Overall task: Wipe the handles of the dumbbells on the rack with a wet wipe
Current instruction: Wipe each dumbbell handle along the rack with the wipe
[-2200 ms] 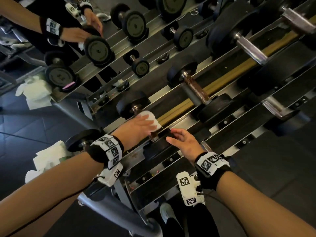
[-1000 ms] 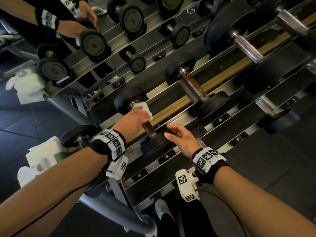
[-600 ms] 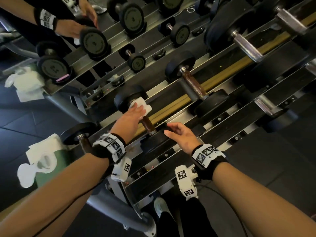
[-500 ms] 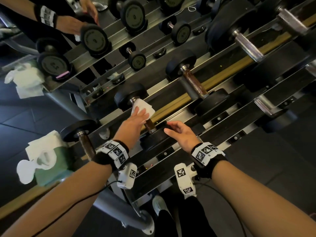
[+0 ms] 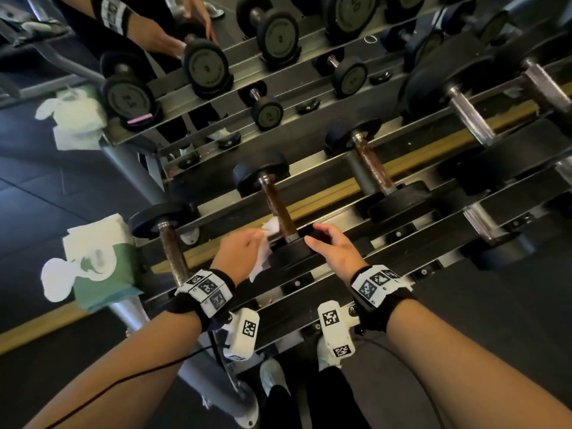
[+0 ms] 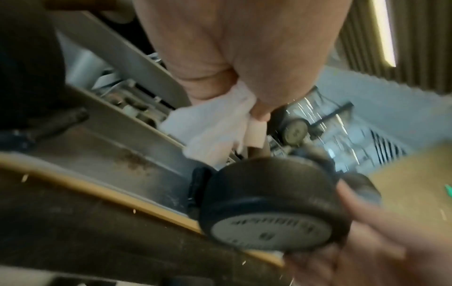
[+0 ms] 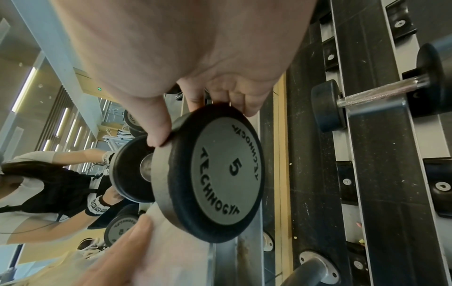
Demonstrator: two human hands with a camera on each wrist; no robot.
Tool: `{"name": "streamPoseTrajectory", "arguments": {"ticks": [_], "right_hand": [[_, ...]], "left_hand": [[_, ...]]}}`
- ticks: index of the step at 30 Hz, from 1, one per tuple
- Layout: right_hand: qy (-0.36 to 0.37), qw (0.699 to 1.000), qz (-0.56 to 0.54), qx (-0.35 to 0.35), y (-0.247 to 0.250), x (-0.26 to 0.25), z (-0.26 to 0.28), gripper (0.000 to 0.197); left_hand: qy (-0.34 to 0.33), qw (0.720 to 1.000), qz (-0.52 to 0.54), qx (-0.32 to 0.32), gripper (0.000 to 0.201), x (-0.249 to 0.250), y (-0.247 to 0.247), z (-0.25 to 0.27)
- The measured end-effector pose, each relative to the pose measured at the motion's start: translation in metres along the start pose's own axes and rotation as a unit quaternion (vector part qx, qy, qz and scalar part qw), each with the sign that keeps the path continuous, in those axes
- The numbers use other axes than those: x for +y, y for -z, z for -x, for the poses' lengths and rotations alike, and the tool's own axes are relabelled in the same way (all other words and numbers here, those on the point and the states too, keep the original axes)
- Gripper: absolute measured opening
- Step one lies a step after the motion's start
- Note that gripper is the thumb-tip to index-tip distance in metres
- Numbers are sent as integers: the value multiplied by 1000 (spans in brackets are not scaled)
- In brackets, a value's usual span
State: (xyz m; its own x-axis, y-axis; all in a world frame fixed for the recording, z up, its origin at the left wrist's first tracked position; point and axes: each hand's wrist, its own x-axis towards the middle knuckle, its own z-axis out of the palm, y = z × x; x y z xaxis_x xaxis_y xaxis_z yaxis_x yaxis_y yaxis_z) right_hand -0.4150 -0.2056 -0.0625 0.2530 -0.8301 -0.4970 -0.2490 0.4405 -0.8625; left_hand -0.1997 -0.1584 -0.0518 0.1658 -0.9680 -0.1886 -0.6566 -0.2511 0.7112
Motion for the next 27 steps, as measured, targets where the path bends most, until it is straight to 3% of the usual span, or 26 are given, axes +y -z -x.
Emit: {"name": "streamPoseTrajectory", "arguments": {"ticks": [3, 5, 7, 10, 19, 21, 24, 27], "right_hand": [[1, 1000, 23, 9, 0, -3, 1, 45], [0, 999, 36, 13, 0, -6, 1, 48], [4, 999, 54, 9, 0, -7, 1, 59], [12, 998, 61, 8, 1, -6, 0, 69], [11, 997, 79, 10, 0, -8, 2, 63], [14, 996, 85, 6, 1, -9, 4, 61], [20, 996, 92, 3, 2, -9, 5, 61], [25, 995, 101, 3, 2, -7, 5, 58]], "left_hand": [[85, 984, 84, 131, 28, 0, 9, -7], [111, 972, 131, 162, 33, 4, 12, -16], [102, 967, 179, 153, 37, 9, 9, -28], [64, 981, 166, 78, 39, 19, -2, -41], [-11, 987, 154, -48, 38, 3, -15, -10], [6, 976, 214, -42, 38, -1, -16, -9], [102, 923, 369, 42, 32, -1, -10, -24], [122, 920, 359, 96, 39, 3, -7, -41]]}}
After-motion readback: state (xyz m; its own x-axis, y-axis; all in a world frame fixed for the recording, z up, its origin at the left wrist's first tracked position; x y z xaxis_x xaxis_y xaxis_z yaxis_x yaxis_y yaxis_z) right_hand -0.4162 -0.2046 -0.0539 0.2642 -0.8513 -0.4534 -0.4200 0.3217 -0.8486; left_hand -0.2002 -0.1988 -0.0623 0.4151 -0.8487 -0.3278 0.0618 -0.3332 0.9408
